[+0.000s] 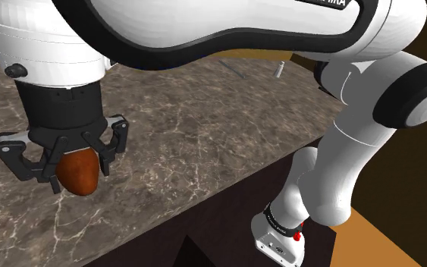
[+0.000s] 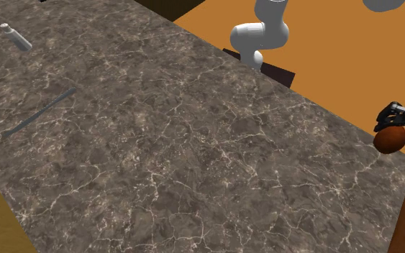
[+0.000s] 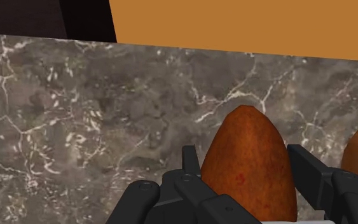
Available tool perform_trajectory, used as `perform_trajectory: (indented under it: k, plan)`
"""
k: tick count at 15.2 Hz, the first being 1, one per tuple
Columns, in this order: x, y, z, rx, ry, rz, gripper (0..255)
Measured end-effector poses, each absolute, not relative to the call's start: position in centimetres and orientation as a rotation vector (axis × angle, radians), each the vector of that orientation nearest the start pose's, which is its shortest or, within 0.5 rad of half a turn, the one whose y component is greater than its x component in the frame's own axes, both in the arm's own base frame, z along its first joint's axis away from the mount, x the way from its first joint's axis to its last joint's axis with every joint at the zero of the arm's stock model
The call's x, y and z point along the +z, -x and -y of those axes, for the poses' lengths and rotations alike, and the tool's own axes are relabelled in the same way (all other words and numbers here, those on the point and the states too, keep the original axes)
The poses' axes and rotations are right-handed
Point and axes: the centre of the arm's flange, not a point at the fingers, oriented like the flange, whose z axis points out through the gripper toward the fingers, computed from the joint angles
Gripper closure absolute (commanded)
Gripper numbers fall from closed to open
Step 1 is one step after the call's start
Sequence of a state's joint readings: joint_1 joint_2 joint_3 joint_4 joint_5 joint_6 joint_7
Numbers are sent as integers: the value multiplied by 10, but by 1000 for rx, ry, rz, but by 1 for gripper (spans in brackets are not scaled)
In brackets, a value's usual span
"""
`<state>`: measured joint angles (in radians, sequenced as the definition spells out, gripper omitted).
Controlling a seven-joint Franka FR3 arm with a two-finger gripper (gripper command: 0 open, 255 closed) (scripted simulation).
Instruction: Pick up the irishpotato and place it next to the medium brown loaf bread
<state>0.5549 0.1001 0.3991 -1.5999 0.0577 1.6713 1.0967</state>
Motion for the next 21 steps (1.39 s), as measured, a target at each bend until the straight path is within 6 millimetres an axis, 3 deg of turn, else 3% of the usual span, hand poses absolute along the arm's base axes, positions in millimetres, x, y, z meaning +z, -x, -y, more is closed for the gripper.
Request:
perform_trajectory:
  k: [13,19,20,21]
  plan:
    - [498,-343,-477,145,3098,-234,255]
    - [495,-344,-477,144,3097,-234,255]
    - [495,-344,-477,144,3097,-234,0]
    - [495,-344,-477,144,3097,-234,0]
